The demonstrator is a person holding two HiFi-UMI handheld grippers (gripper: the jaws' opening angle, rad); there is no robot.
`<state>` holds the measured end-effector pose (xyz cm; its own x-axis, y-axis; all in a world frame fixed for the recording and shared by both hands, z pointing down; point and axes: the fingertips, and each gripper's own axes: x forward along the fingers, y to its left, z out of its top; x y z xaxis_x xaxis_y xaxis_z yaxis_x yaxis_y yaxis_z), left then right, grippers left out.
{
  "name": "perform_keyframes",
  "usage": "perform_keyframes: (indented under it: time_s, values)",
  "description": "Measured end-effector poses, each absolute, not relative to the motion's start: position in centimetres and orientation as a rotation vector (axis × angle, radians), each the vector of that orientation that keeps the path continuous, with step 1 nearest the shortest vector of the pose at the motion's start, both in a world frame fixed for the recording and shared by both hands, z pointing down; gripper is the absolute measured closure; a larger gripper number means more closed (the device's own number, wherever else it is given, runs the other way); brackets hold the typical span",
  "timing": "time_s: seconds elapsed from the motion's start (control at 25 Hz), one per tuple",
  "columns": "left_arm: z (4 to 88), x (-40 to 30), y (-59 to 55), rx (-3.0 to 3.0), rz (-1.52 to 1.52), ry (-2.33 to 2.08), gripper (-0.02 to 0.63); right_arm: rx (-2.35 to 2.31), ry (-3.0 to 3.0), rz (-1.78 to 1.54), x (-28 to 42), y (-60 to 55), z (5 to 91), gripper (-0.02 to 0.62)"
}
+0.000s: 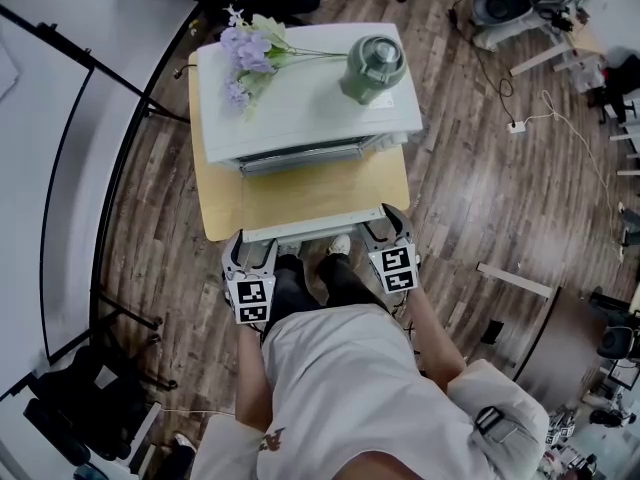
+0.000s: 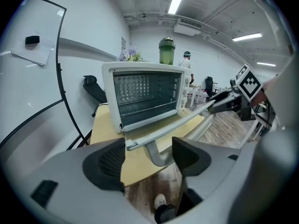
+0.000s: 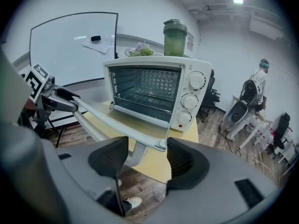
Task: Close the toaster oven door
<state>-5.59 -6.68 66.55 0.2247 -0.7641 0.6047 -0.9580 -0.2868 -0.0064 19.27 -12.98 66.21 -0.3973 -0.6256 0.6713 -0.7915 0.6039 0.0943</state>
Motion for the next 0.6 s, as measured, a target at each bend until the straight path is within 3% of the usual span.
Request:
perform_keyframes:
  time_s: [0.6]
  values:
    - [64.6,-5.8,-7.6,2.176,0.713,-1.61,0.295,0.853,-2.288,-0.163,15.3,-9.8,60.5,0.377]
